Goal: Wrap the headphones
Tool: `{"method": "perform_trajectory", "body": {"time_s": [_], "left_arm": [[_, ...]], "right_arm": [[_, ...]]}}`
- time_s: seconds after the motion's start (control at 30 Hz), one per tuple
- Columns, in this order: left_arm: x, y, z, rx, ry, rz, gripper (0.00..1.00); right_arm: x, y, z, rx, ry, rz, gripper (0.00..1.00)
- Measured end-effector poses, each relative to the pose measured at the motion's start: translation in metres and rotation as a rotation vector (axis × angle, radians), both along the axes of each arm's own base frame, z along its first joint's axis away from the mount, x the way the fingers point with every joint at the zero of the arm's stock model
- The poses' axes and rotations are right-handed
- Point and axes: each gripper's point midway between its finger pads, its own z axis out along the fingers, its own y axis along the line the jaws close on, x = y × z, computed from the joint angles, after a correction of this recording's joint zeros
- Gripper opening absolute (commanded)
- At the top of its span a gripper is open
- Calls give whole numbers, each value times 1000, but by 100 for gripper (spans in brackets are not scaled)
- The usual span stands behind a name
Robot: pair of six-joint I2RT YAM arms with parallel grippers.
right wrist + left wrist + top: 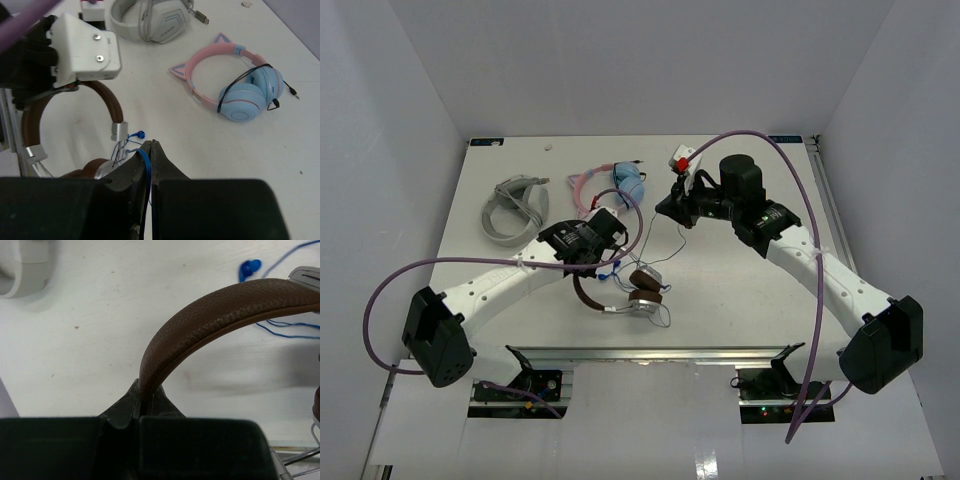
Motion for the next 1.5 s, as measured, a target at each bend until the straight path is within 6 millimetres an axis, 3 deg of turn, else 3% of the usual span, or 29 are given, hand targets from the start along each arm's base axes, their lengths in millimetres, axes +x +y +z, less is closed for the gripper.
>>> {"method": "perform_trajectory", "body": {"time_s": [0.13,0.47,0.57,0.8,0.93,1.13,1.3,1.5], "left_arm": [[14,15,5,55,-34,105,0],[54,34,57,28,-208,302,0],[62,40,64,18,-235,353,0],[77,46,81,-57,-272,425,0],[84,40,92,-149,-302,438,0],[85,39,103,-255,-325,474,0],[81,41,121,-374,-357,490,0],[67,36,152,-528,-396,460,0]], "right_arm": [[-21,4,7,48,28,78,8],[-69,16,12,147,124,261,8],[-86,21,15,178,137,304,8],[-126,37,-5,207,190,373,8],[-132,46,-23,197,214,351,8],[-127,55,-30,199,190,280,8],[-112,57,-35,207,154,181,8],[-98,49,-64,182,168,62,8]]}}
